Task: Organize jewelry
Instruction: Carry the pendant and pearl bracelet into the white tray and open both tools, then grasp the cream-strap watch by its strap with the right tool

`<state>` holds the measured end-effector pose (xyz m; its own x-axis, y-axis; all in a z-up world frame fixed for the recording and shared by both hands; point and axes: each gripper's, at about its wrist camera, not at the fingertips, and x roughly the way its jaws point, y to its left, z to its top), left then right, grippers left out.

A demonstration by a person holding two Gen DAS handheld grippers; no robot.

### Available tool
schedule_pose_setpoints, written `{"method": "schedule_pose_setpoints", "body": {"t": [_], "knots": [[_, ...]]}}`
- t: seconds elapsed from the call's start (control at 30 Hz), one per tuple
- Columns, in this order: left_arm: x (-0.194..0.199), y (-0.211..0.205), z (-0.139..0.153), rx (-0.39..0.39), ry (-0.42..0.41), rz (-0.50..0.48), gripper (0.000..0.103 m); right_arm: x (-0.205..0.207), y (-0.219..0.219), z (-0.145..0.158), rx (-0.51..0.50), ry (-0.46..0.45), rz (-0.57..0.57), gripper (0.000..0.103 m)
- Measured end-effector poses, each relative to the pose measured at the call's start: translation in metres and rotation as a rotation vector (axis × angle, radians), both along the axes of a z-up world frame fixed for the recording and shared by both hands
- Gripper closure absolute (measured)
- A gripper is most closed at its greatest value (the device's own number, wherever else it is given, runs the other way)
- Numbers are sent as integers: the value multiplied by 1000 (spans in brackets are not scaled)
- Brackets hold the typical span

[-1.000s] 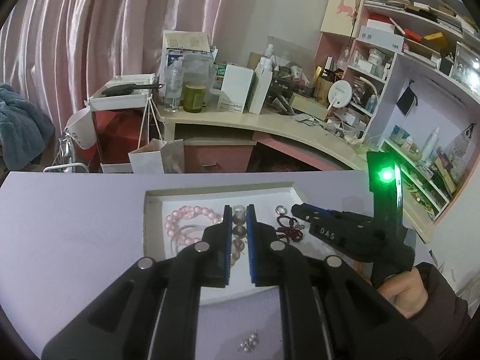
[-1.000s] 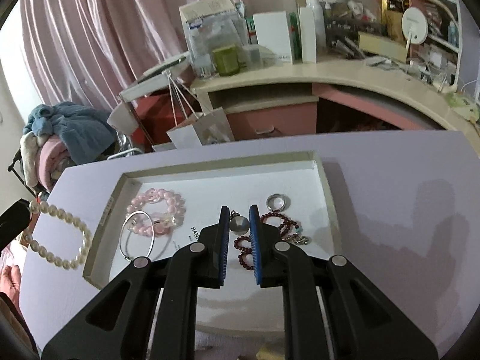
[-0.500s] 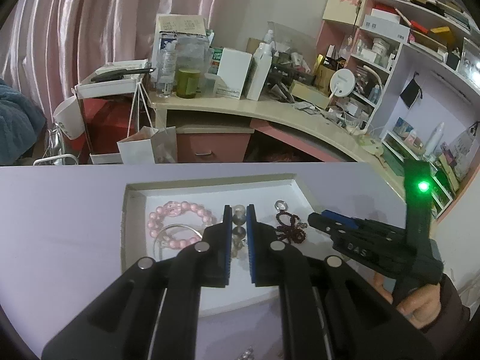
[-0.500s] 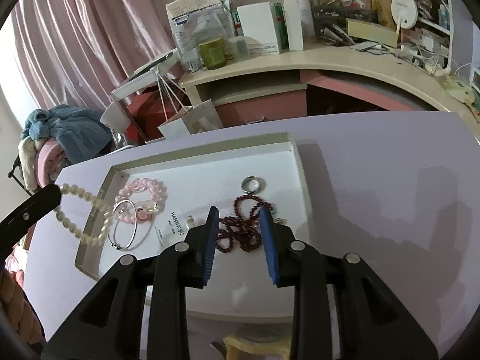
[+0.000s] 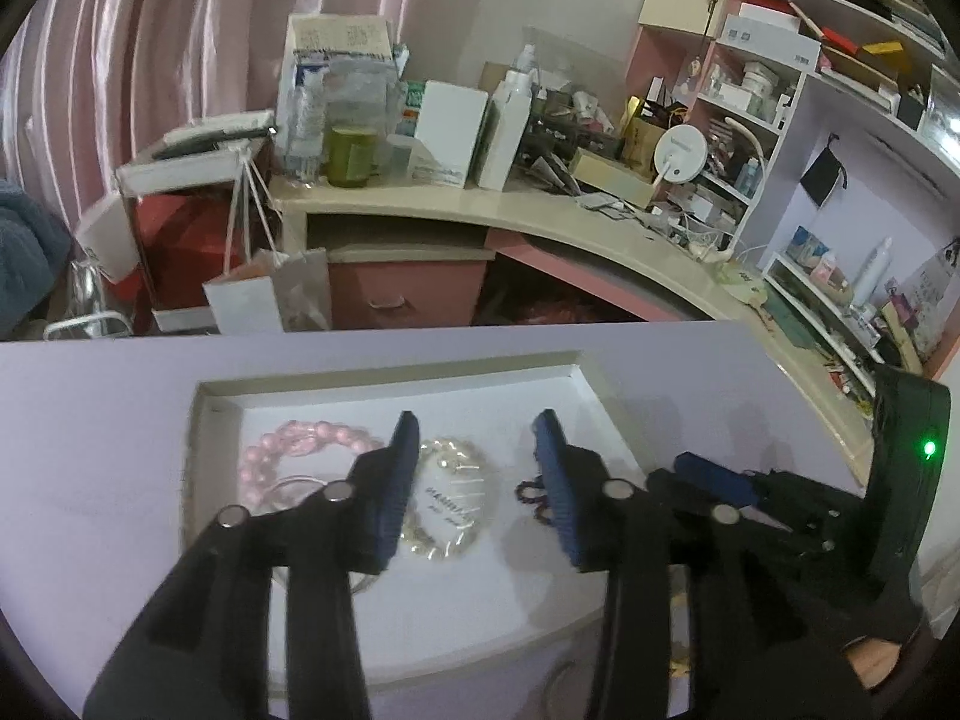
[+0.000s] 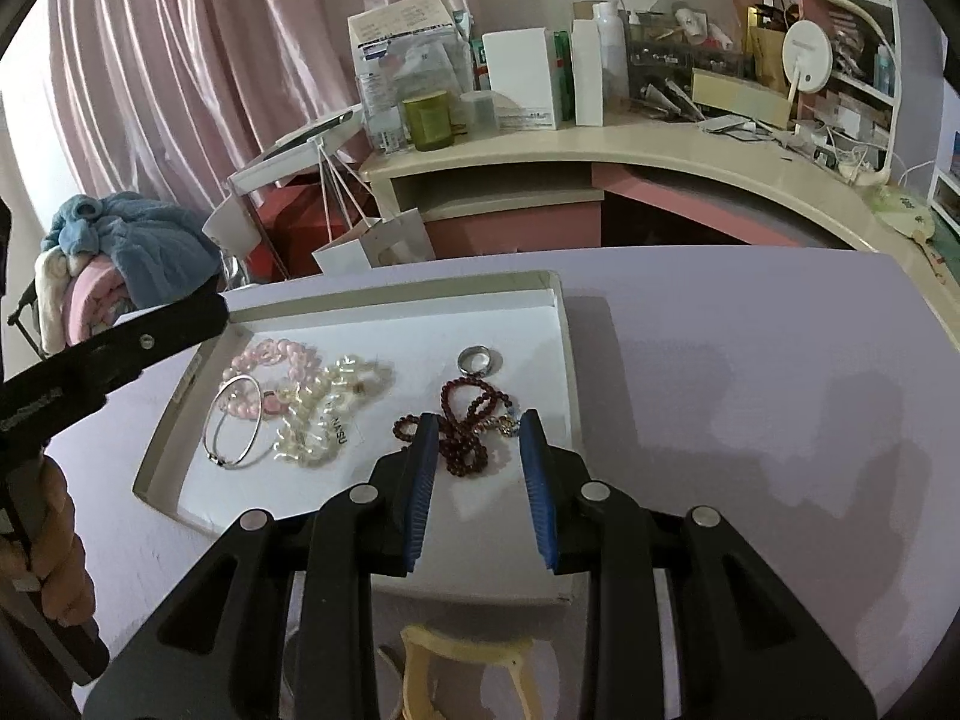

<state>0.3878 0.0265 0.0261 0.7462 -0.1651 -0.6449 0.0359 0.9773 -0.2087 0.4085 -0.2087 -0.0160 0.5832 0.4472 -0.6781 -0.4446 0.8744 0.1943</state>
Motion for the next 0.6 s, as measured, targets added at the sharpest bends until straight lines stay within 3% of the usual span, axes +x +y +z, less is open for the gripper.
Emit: {"method": "schedule_pose_setpoints", "body": {"t": [0.33,0.6], "knots": [[-62,43,13,-8,-25,96,52,-47,-13,8,5,-48,9,73],[-134,62,14,24,-58,160,38,-86,-24,11,-8,-81,4,73]]}}
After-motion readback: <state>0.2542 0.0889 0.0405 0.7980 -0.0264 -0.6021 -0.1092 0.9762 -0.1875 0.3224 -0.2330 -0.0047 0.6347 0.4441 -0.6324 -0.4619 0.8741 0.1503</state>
